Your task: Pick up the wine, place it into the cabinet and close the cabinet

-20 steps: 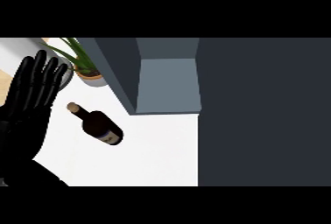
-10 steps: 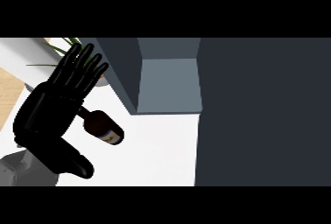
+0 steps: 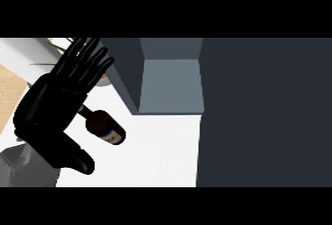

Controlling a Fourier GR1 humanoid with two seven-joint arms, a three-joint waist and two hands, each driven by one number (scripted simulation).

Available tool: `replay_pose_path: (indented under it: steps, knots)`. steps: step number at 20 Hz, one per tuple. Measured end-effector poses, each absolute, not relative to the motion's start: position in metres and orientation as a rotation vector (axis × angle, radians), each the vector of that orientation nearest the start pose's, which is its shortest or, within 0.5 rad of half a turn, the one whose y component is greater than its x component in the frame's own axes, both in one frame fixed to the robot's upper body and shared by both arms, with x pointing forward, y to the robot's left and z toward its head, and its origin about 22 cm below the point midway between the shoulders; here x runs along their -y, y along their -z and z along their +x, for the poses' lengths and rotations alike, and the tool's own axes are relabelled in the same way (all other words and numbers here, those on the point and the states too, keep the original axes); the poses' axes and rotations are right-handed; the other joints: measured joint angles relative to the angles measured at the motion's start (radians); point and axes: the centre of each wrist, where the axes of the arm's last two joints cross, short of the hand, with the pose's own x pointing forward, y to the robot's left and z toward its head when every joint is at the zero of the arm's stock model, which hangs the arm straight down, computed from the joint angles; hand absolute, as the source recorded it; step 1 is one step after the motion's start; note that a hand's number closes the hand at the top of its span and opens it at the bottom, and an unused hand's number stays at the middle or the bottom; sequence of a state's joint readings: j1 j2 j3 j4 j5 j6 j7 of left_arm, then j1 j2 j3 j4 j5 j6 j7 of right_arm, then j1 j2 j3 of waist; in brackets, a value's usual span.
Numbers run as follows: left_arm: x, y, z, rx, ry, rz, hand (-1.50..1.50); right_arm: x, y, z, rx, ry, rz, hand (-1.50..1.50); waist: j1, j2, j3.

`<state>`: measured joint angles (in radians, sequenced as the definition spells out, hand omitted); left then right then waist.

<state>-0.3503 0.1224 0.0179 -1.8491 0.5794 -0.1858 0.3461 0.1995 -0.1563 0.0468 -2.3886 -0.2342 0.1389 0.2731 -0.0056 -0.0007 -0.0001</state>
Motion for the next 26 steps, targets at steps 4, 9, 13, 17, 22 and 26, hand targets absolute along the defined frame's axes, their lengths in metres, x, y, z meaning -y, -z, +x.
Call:
replay_pose_path:
  steps: [4, 9, 13, 17, 22, 26]
  knots:
    - [-0.211, -0.155, 0.272, 1.764, 0.179, -0.687, -1.50, 0.245, -0.159, 0.149, 1.906, -0.203, 0.184, -1.50, 0.002, 0.000, 0.000]
    - [-0.212, -0.154, 0.269, 1.768, 0.176, -0.677, -1.50, 0.241, -0.154, 0.146, 1.890, -0.211, 0.200, -1.50, 0.002, 0.000, 0.000]
    - [-0.218, -0.156, 0.262, 1.763, 0.178, -0.656, -1.50, 0.238, -0.158, 0.152, 1.890, -0.216, 0.207, -1.50, 0.004, 0.000, 0.000]
    - [-0.224, -0.152, 0.263, 1.752, 0.176, -0.624, -1.50, 0.241, -0.159, 0.150, 1.895, -0.215, 0.194, -1.50, 0.003, 0.000, 0.000]
    - [-0.240, -0.144, 0.265, 1.745, 0.161, -0.571, -1.50, 0.239, -0.164, 0.154, 1.894, -0.211, 0.197, -1.50, 0.003, 0.000, 0.000]
    - [-0.255, -0.136, 0.263, 1.745, 0.157, -0.536, -1.50, 0.239, -0.169, 0.156, 1.898, -0.210, 0.187, -1.50, 0.004, 0.000, 0.000]
